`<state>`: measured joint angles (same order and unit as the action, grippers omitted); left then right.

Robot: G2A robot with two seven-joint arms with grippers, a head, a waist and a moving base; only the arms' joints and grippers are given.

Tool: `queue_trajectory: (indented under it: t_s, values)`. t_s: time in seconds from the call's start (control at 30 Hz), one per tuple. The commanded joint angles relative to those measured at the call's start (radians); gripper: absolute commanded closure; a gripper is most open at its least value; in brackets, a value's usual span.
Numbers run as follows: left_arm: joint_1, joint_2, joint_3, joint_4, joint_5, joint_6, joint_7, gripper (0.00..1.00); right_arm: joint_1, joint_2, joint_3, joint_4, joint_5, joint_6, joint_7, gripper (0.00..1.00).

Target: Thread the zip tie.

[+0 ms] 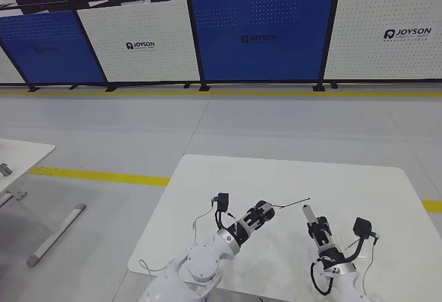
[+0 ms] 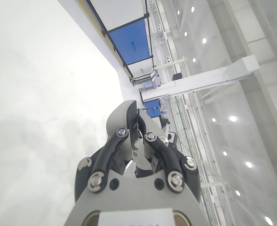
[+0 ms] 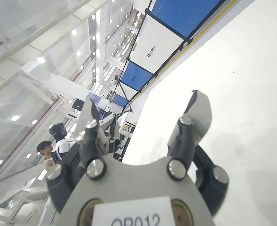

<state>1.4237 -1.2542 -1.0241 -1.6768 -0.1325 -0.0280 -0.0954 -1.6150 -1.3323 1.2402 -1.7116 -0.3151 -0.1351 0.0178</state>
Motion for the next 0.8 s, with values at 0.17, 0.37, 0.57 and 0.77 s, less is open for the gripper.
queue_trajectory:
  t_s: [0.17,0.37,0.57,0.77]
  values:
    - [-0.001,0.001,0.003,-0.001,0.015,-0.002,-0.009,1.0,0.0,0.0,0.0,0.0,0.001,0.002,0.002,0.0]
    - [0.004,-0.003,-0.006,-0.012,-0.042,-0.003,0.006,1.0,-0.003,0.006,-0.005,-0.001,-0.147,-0.013,-0.025,0.0]
    - [0.01,-0.004,-0.031,-0.033,-0.133,0.023,-0.003,1.0,-0.011,0.014,-0.005,0.011,-0.29,-0.036,-0.017,0.0]
    - [0.011,-0.004,-0.034,-0.04,-0.153,0.026,-0.019,1.0,-0.007,0.015,-0.004,0.02,-0.306,-0.028,-0.006,0.0]
